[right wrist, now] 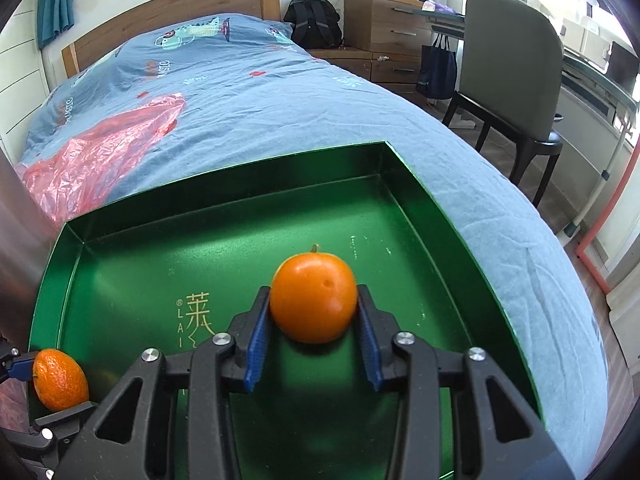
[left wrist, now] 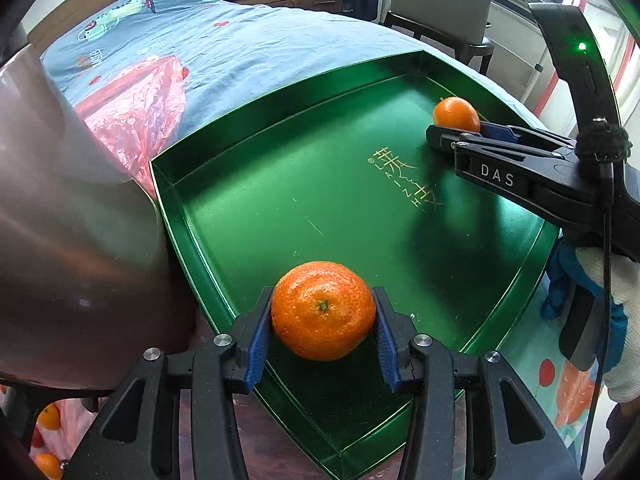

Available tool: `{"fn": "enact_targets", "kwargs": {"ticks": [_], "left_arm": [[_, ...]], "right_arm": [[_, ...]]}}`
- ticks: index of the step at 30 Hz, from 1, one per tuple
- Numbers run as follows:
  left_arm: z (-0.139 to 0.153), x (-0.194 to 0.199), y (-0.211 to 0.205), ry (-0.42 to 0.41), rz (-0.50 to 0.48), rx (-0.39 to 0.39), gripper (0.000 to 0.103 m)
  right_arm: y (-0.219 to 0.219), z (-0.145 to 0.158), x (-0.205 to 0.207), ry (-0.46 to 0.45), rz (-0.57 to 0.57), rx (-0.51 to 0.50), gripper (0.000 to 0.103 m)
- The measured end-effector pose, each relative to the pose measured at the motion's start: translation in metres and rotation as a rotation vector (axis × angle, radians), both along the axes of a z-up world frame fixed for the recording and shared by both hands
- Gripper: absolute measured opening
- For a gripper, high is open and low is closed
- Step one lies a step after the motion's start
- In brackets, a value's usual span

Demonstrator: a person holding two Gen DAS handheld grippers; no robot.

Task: Organize fruits
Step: 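Open the left tool and the right tool to drop the oranges, then move both open tools back over the remaining fruit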

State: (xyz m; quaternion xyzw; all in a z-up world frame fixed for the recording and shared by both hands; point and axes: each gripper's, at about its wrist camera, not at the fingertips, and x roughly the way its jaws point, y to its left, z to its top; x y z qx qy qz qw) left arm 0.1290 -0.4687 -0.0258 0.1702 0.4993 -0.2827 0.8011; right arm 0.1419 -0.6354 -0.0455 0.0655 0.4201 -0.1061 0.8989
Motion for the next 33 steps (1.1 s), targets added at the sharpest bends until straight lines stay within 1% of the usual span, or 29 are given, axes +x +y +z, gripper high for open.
{"fn": "enact_targets", "kwargs": {"ticks": [1,2,3,4,5,6,10,14,18,23,26,33], "left_arm": [[0.001,0.001,0.0,-0.001,0.005,-0.001,0.041],[0.003,0.001,0.0,-0.009,0.008,-0.001,0.041],[0.006,0.001,0.001,-0.019,0.009,-0.001,0.042],[0.01,0.0,0.002,-0.03,0.013,-0.003,0.046],[0.014,-0.001,0.004,-0.043,0.016,-0.006,0.049],[0.02,-0.004,0.006,-0.062,0.018,-0.01,0.054],[0.042,-0.021,0.015,-0.123,0.002,-0.025,0.055],[0.067,-0.045,0.03,-0.169,-0.015,-0.067,0.055],[0.088,-0.069,0.057,-0.232,-0.004,-0.086,0.056],[0.107,-0.093,0.097,-0.275,0.046,-0.103,0.061],[0.112,-0.104,0.123,-0.283,0.081,-0.104,0.062],[0.112,-0.12,0.184,-0.256,0.185,-0.112,0.063]], "right_arm": [[0.0,0.0,0.0,0.005,-0.001,-0.003,0.044],[0.0,0.001,0.001,0.012,-0.003,-0.007,0.047],[-0.001,0.002,0.0,0.015,-0.008,-0.012,0.066],[-0.001,0.004,-0.001,0.014,-0.012,-0.016,0.083],[-0.001,0.006,-0.003,0.009,-0.017,-0.018,0.087],[-0.002,0.009,-0.006,0.001,-0.023,-0.015,0.089],[-0.004,0.028,-0.022,-0.034,-0.032,-0.011,0.091],[0.005,0.054,-0.042,-0.08,-0.021,-0.001,0.091],[0.027,0.078,-0.064,-0.12,0.016,0.013,0.091],[0.062,0.1,-0.093,-0.158,0.064,0.038,0.091],[0.087,0.104,-0.11,-0.162,0.091,0.048,0.091],[0.143,0.106,-0.137,-0.145,0.154,0.076,0.091]]}}
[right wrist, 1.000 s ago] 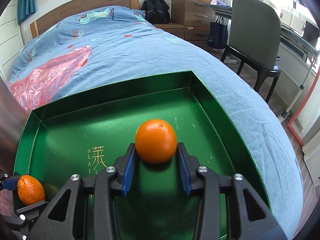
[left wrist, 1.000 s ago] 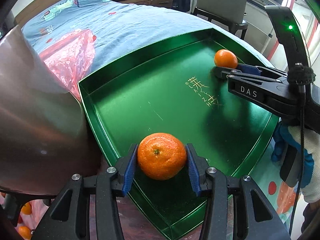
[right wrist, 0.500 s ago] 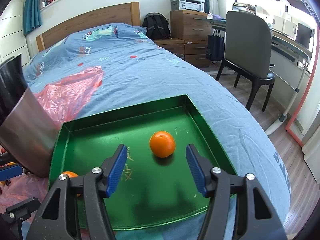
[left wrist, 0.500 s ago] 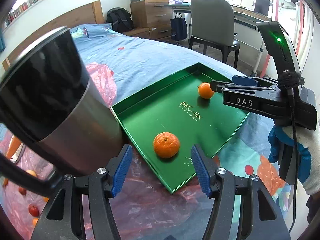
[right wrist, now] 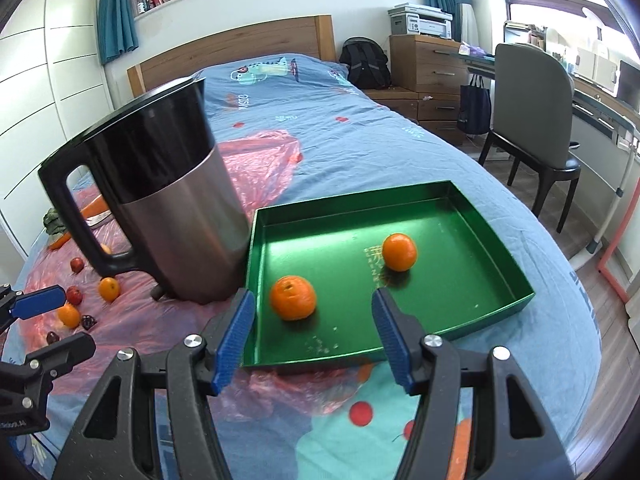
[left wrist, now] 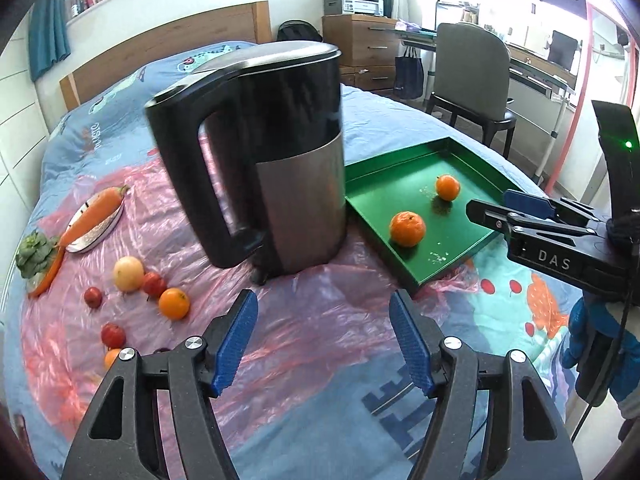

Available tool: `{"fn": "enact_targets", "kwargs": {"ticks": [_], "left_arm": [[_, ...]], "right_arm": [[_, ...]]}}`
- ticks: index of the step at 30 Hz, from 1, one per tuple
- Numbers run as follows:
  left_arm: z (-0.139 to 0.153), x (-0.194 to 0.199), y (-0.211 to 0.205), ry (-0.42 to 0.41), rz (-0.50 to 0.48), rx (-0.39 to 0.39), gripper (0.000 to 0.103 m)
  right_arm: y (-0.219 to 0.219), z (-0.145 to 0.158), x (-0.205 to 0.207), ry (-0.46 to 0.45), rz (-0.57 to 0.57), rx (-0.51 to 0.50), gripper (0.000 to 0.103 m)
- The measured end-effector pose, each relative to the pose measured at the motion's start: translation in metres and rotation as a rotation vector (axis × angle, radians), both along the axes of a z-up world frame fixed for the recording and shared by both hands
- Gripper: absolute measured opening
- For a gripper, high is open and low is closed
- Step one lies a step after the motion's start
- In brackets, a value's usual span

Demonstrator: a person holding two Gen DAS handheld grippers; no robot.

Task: Organize fruits
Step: 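Move both open tools back over the remaining fruit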

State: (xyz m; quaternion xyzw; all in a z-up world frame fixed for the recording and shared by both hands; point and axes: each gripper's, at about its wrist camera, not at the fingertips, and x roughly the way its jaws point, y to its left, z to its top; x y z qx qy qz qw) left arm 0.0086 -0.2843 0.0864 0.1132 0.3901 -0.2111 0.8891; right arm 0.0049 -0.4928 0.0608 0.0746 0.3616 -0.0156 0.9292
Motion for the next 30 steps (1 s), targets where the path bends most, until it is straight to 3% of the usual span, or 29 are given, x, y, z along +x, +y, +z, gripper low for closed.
{"fn": "enact_targets", "kwargs": {"ticks": [12,30], "left_arm": [[-0.007,-0.018,0.088,0.014,0.131,-0.027,0.066],[-0.038,-0.026,0.192,0.037,0.313,-0.03,0.066]], "right_arm": [[0.074,-0.002,-0.016,0.026,0.088,0.049,0.091],[0.201,-0.032,-0.016,0.104,0.365,0.035,0.091]]}}
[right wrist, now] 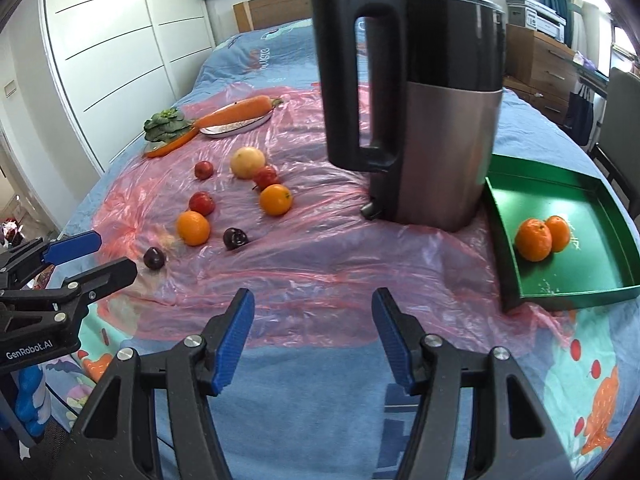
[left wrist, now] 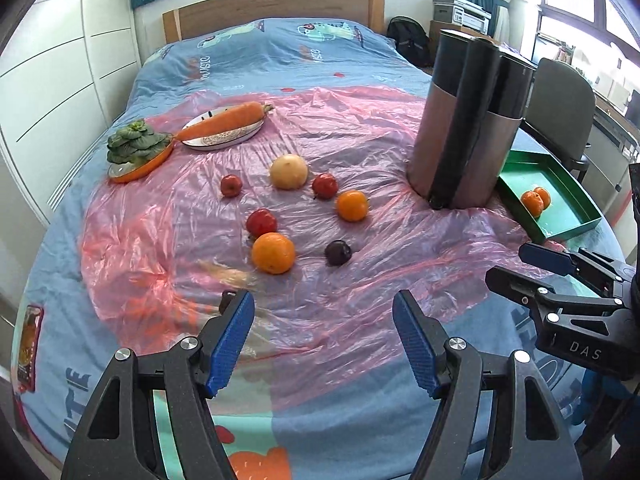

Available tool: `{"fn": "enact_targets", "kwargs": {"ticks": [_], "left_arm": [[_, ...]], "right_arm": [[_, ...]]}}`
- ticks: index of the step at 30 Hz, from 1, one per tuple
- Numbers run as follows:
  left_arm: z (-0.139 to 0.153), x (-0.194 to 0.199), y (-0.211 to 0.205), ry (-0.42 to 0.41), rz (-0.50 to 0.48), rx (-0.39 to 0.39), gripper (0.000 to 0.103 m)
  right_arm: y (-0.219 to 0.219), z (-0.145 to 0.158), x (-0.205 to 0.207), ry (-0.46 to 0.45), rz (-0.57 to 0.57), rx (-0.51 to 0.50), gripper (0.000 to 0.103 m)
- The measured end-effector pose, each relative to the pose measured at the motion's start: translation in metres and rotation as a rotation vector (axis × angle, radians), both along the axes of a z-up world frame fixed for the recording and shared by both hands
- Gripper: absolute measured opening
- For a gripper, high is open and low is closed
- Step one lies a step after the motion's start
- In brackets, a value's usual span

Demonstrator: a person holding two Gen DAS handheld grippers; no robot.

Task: Organize fruits
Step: 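Move both open tools back over the remaining fruit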

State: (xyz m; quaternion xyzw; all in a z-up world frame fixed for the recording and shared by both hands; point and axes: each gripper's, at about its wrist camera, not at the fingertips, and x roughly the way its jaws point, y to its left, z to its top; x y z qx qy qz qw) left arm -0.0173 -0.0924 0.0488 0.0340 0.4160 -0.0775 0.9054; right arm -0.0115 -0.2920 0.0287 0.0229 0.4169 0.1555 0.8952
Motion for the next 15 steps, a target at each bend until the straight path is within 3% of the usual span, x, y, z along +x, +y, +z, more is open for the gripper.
{"fn": "enact_targets", "kwargs": {"ticks": [15], "left_arm": [[-0.03,0.014,0.048,0.042,0.117,-0.011,0.066]], "right_arm": [[0.047,-0.026,0.021,0.042,0.114,-0.004,0.091]]}}
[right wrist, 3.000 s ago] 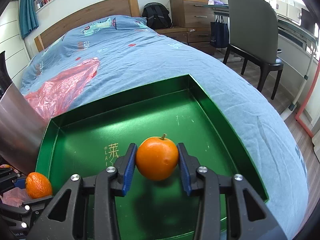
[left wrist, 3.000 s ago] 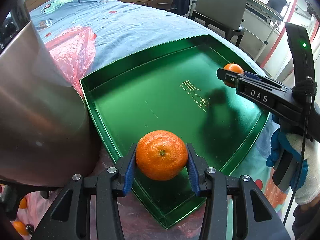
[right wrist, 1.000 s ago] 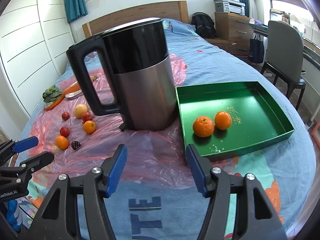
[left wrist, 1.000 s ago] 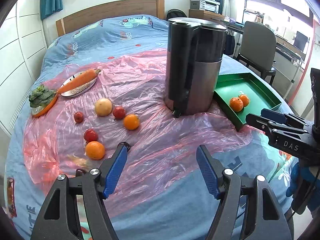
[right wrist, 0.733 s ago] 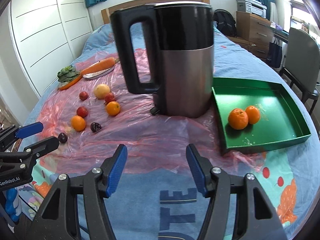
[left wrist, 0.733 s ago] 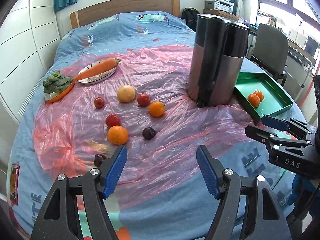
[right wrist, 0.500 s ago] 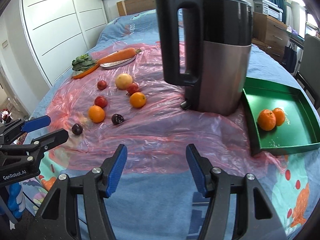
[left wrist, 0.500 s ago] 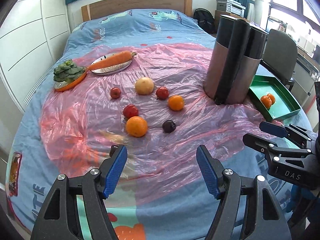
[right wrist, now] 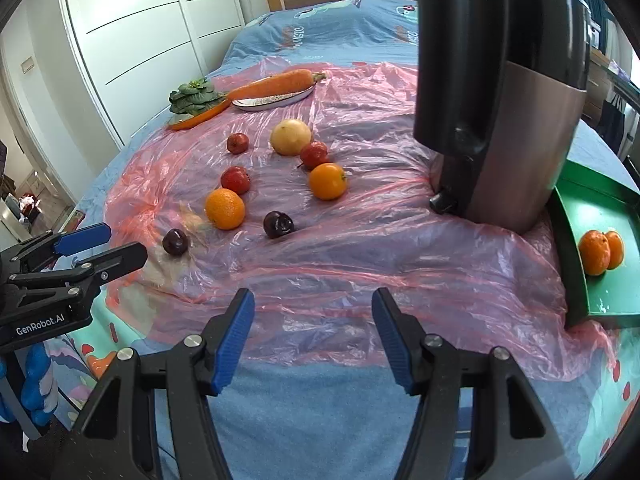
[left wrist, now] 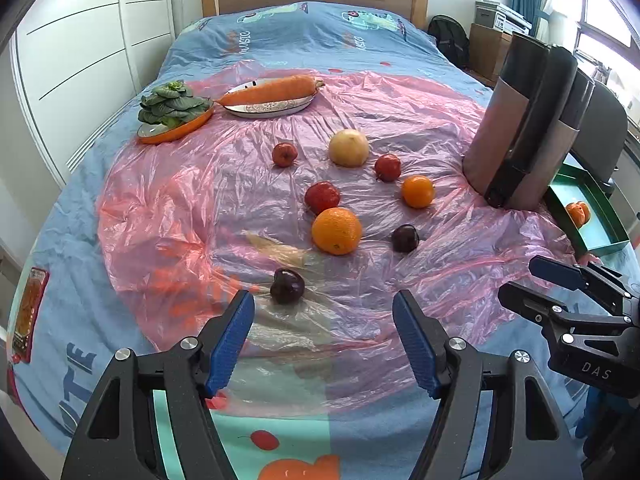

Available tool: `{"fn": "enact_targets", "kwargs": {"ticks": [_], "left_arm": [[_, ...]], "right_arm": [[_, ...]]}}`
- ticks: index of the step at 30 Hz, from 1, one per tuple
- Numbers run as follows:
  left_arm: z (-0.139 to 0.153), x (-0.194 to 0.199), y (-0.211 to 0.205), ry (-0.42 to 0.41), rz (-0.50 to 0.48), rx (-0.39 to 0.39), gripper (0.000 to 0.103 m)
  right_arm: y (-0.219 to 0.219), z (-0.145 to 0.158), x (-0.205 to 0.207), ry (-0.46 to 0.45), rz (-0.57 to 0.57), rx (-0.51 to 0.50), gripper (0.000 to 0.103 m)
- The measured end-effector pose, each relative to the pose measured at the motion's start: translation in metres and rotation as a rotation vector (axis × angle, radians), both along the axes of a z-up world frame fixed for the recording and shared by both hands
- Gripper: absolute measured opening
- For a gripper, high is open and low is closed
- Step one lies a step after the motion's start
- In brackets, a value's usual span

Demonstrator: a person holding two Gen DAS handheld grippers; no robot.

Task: Organize fruits
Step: 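Move both open tools back over the remaining fruit, then close the left tool on a dark plum while the right tool grips another plum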

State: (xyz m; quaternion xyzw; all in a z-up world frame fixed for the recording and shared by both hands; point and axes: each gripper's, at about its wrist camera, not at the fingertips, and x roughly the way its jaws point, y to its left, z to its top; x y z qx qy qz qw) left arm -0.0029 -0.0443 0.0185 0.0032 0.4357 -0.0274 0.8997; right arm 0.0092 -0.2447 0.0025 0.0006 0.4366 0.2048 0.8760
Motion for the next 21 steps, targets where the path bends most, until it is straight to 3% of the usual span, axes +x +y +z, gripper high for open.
{"fn": "enact_targets", "kwargs": {"ticks": [15,21], "left_arm": [[-0.022,0.012,0.059,0.025,0.144,-0.042,0.066],[-0.029,0.024,0.058,0.039,0.14,-0.056,0.066]], "right_arm": [[0.052,-0.017,0.038,-0.015,0.144,0.033,0.09],[0.062,-0.023,0.056,-0.029,0.169,0.032,0.073]]}}
